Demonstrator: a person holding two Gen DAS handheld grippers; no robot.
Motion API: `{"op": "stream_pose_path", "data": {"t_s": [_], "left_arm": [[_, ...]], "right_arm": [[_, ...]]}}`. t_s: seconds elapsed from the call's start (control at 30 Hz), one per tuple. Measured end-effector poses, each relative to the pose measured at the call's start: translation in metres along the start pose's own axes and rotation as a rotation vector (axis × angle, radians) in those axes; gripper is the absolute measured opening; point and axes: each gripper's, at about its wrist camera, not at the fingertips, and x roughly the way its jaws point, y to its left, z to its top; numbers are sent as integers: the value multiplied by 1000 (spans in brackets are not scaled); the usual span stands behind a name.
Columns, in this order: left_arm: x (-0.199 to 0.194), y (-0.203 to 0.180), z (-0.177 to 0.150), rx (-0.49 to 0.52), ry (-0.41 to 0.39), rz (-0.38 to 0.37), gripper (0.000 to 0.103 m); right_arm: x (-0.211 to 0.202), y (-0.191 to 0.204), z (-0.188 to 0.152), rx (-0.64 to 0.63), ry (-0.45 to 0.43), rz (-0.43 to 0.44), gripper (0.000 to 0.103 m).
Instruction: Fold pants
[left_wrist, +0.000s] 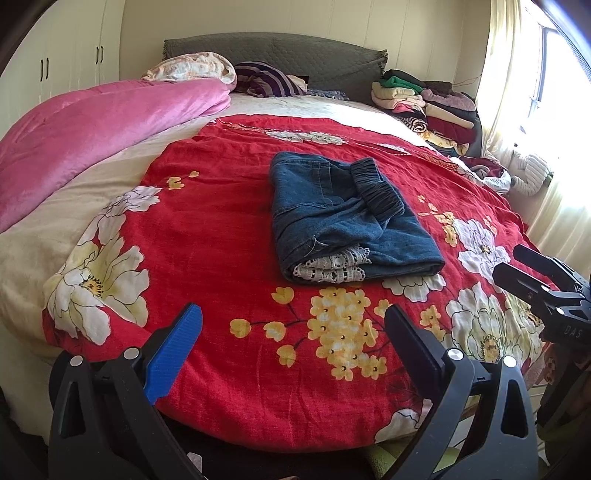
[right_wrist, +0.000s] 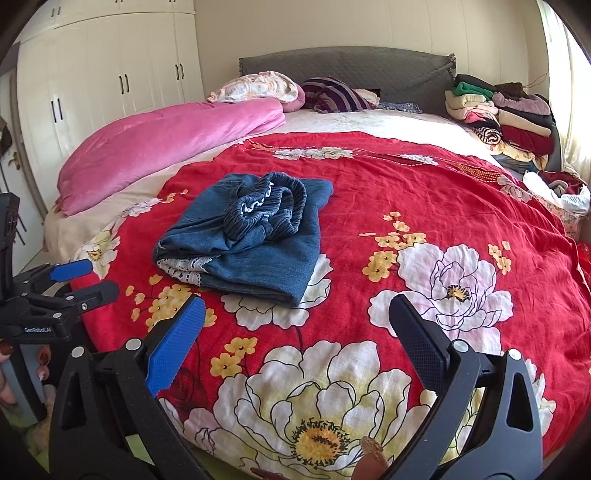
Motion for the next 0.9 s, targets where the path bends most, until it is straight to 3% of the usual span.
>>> {"op": "stream_pose_path", "data": {"t_s": [0.9], "left_arm": [[0,-1,0,5,13,3,99]], "right_arm": [[0,-1,-2,2,3,-2,94]]}}
